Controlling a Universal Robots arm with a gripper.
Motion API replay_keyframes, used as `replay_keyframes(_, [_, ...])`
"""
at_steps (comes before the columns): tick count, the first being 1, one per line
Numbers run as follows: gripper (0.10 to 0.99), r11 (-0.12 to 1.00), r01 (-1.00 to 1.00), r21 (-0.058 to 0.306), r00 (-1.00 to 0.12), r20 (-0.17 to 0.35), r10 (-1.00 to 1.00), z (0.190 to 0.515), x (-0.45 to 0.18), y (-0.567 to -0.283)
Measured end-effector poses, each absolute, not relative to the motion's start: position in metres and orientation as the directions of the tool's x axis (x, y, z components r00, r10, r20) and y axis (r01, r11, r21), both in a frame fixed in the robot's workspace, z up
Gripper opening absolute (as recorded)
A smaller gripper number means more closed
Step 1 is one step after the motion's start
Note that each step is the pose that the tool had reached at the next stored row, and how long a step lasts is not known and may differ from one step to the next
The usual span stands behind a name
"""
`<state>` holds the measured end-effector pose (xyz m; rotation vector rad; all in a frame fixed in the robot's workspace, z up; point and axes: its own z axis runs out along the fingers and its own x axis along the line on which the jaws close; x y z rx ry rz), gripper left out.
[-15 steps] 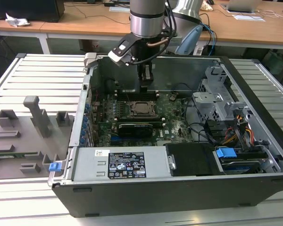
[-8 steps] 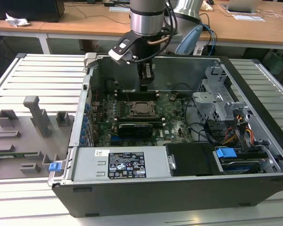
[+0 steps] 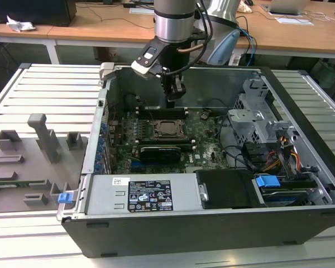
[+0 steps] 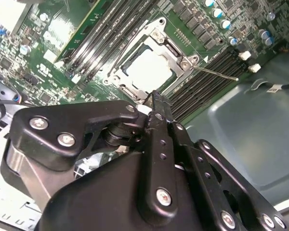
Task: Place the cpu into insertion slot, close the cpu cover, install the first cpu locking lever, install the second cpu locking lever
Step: 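Install the first cpu locking lever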
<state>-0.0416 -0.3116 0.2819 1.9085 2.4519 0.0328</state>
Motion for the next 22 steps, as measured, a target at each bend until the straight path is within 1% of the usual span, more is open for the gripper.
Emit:
replay_keyframes(3, [0.106,0.286,0.958,0.038,-0.286,-0.014,0.958,0.2819,-0.0416,-0.3116])
replay_keyframes(6, [0.106,0.356,0.934,0.038,-0.355,-0.014,0.935,0.2818,-0.0416,-0.3116])
replay_keyframes(10, [0.106,0.408,0.912,0.038,-0.408,-0.014,0.913,0.2819,-0.0415,-0.3116])
replay_keyframes(22, [0.106,0.616,0.787,0.036,-0.616,-0.017,0.788,0.2803,-0.0415,-0.3116])
